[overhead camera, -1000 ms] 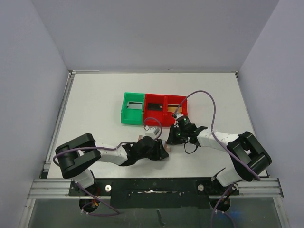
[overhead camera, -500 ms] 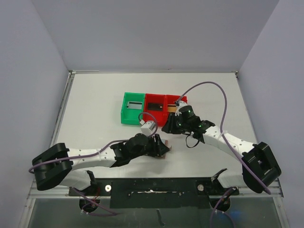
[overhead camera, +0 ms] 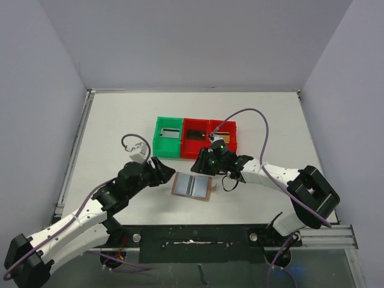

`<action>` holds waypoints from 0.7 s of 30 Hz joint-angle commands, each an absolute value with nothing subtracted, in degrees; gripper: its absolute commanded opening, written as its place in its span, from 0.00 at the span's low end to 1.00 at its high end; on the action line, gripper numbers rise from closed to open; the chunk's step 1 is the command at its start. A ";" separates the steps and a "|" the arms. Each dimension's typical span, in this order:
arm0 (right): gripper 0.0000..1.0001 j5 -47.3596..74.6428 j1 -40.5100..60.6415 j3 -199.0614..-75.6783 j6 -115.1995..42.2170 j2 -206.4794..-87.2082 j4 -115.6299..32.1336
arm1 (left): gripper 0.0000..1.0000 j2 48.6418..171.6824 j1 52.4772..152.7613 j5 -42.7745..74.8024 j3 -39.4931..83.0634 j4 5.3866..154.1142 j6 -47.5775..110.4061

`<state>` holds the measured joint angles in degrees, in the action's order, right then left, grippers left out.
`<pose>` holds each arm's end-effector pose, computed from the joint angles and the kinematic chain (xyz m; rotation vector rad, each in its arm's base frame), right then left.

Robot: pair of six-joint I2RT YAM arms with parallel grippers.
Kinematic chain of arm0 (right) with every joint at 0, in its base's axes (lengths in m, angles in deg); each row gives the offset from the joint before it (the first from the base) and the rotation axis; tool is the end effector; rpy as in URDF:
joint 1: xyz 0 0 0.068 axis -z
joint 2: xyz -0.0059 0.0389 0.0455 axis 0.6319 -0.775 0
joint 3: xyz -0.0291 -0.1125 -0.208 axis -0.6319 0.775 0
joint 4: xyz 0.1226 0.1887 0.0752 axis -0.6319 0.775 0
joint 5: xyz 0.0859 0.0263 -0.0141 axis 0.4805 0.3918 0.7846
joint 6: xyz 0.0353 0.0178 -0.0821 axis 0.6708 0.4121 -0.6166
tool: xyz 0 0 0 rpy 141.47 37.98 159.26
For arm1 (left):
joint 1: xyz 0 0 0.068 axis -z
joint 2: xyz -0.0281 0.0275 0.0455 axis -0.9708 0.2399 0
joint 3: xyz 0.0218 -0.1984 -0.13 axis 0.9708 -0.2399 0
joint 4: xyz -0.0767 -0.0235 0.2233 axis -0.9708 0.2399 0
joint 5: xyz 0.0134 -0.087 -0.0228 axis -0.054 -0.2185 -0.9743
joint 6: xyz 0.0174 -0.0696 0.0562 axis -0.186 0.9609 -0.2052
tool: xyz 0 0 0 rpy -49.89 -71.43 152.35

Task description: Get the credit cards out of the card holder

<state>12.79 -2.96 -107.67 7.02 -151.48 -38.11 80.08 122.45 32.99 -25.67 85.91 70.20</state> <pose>0.2317 0.2227 0.1392 0.1167 2.5259 0.8784 0.1653 -0.1552 0.1902 -0.1780 2.1131 -0.9074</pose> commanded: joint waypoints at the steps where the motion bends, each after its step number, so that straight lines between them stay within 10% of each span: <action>1: 0.35 10.68 -4.60 -105.39 13.46 -151.71 -48.61 | 0.55 77.98 112.89 25.30 -25.60 89.97 67.37; 21: 0.29 15.96 -3.35 -99.11 16.56 -158.90 -55.82 | 0.52 99.90 107.40 4.57 -26.12 70.35 65.65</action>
